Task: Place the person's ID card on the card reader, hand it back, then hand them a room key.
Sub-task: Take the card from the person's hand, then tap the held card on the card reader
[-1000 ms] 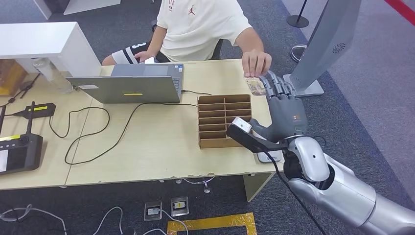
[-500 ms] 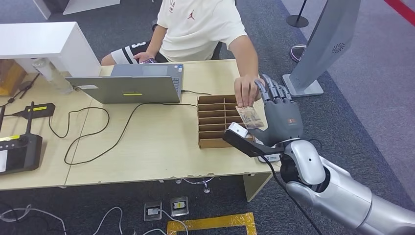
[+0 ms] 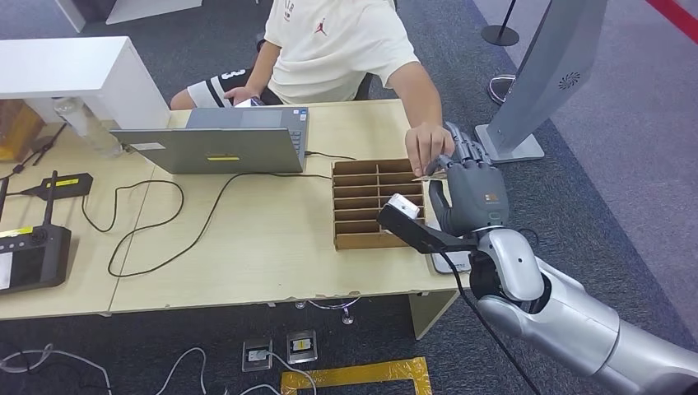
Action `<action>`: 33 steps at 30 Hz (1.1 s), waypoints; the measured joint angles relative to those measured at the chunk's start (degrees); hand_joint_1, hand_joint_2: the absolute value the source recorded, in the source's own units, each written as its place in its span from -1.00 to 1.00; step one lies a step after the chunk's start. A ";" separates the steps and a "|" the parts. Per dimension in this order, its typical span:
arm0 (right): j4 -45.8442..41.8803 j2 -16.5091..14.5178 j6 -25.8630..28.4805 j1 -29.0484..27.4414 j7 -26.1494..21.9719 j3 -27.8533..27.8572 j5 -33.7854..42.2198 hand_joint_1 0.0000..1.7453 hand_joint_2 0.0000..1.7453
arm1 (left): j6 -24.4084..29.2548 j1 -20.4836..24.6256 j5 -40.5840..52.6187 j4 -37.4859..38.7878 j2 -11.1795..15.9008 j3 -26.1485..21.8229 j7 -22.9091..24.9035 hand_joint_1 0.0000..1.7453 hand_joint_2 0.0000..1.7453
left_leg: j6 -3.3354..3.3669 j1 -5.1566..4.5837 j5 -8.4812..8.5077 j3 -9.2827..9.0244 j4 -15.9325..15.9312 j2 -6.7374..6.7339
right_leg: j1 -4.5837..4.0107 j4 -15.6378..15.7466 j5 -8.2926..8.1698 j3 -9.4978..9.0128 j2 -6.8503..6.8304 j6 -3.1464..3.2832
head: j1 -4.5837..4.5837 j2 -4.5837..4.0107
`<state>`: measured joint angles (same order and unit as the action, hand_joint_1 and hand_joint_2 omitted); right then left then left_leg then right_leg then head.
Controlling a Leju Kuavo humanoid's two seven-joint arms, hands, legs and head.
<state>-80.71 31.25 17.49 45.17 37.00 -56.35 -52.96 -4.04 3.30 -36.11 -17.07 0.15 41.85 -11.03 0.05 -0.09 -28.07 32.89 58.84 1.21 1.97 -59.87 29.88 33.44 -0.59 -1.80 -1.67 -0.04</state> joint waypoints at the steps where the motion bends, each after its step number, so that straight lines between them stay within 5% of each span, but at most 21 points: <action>1: 0.10 0.00 0.07 0.00 0.01 0.00 0.02 1.00 1.00 | 0.00 0.00 -0.02 0.00 0.00 0.11 0.08 -1.00 -1.00 | 0.00 0.00 0.00 0.00 0.00 0.00 | 0.00 0.00 0.00 0.00 0.00 0.00 | 0.00 0.00; 23: 2.41 -0.02 -3.85 -0.52 0.05 0.50 1.27 1.00 1.00 | 0.00 0.04 -1.28 -0.02 -0.03 2.66 0.21 -1.00 -1.00 | 0.00 0.00 0.00 -0.04 0.00 -0.04 | 0.00 0.01 0.00 0.01 0.04 0.00 | 0.01 0.00; 33: 7.94 0.49 -7.18 -5.91 0.09 8.77 1.42 1.00 1.00 | 0.00 0.07 -2.40 0.00 -0.14 3.81 0.39 -1.00 -1.00 | 0.01 0.00 -0.01 -0.04 0.02 -0.04 | 0.00 0.02 0.00 0.01 0.04 0.00 | 0.01 0.00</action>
<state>-72.78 31.74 10.30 39.26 37.09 -47.58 -51.54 -4.04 3.37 -38.51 -17.07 0.01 45.66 -10.64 0.06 -0.09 -28.08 32.85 58.86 1.17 1.98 -59.85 29.88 33.45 -0.55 -1.80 -1.67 -0.04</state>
